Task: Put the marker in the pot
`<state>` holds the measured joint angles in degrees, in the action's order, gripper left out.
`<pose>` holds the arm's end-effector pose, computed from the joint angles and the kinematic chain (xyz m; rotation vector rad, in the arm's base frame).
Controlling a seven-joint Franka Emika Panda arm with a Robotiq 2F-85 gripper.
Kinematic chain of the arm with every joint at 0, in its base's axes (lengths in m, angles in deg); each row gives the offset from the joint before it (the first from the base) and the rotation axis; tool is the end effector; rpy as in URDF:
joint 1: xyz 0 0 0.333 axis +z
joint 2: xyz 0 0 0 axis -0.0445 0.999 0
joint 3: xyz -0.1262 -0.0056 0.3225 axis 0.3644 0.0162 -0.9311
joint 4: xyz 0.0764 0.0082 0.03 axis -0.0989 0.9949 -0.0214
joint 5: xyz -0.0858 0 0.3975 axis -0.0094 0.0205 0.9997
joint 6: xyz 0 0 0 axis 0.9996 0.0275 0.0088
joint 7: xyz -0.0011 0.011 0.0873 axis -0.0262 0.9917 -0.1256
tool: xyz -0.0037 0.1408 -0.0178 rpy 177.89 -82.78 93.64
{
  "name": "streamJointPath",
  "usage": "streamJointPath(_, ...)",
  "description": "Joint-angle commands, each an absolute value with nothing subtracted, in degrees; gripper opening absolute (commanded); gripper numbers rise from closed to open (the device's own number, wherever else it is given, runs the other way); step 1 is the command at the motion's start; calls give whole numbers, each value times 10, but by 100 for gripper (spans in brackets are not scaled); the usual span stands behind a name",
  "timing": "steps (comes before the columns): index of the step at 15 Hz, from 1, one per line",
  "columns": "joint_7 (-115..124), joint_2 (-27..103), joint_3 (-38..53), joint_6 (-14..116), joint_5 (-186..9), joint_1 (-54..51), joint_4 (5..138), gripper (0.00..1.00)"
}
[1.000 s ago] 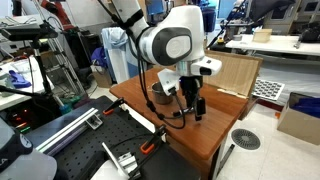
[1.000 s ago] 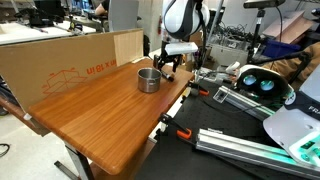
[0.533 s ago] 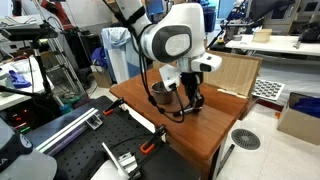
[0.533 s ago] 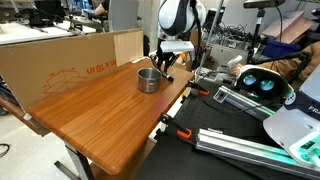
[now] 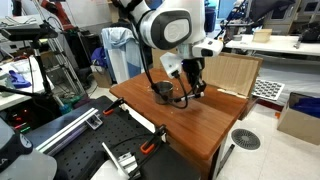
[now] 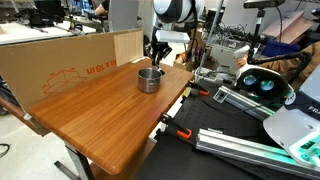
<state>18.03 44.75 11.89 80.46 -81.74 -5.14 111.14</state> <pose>0.5516 -0.1150 0.1666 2.9855 -0.8656 0.2568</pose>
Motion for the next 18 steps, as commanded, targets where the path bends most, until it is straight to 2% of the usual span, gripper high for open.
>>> streamJointPath(1, 144, 402, 101, 824, -800, -60, 1135, 5)
streamJointPath(5, 132, 349, 96, 854, -804, -55, 1153, 5)
streamJointPath(8, 154, 322, 100, 928, -809, -41, 1180, 5)
streamJointPath(18, 203, 310, 101, 1083, -808, 16, 1271, 5)
